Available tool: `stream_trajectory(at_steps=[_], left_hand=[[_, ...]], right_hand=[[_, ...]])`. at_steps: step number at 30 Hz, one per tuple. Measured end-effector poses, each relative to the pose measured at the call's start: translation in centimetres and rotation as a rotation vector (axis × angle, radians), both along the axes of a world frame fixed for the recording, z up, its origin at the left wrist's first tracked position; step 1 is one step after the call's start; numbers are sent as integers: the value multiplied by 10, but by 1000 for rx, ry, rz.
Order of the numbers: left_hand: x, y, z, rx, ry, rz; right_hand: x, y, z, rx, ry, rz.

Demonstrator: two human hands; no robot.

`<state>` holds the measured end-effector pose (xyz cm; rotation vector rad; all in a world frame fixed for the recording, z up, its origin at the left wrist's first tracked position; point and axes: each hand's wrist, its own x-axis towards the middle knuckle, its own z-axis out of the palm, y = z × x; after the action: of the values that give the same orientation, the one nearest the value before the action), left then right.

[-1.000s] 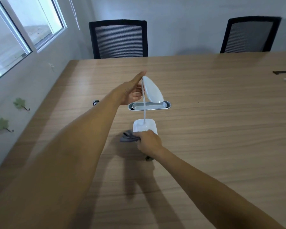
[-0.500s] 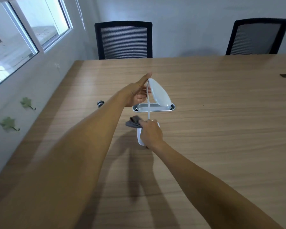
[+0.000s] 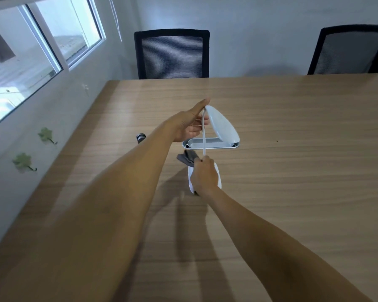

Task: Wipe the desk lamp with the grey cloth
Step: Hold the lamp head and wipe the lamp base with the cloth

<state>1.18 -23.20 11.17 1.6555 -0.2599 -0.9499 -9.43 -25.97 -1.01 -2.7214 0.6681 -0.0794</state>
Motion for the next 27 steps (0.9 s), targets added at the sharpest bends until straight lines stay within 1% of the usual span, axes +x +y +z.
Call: stream_trajectory(at_steps=[1,2,4,7,9,11,13,15,16,19,21,23,25,27], left_hand=[[0,0,0,0,0,0],[-1,0,0,-3,3,2],[0,0,0,-8,10,9],[0,0,-1,-7,13,10],[-1,0,-1,-8,14,13],[0,2,-1,-11,15,16],[2,5,-1,-18,22,27],[4,6,-3,-29,24,39],[5,8,-4,-31,24,44],[-3,-5,-2,-23,18,15],[-4,-6,-2,-32,22,23],[-2,-4,-3,-36,23,27],[-3,-2,-4,-42,26,30],[-2,-1,-4,-44,30,33]], right_hand=[[-2,-3,-2,-41,59,11],[-2,-4,-6,-29,105,49],[-2,-2,-7,156,130,119],[-8,-12,7,473,-11,115],[-16,-29,14,610,-90,61],[-26,-45,11,682,-94,-17],[-35,-56,-2,640,-25,-82],[-45,-68,-16,540,61,-144],[-48,-74,-20,487,71,-184],[-58,-100,-11,373,-28,-343],[-52,-103,4,382,-168,-384],[-41,-92,18,432,-288,-346],[-28,-76,20,501,-268,-283],[-21,-64,7,516,-180,-253]])
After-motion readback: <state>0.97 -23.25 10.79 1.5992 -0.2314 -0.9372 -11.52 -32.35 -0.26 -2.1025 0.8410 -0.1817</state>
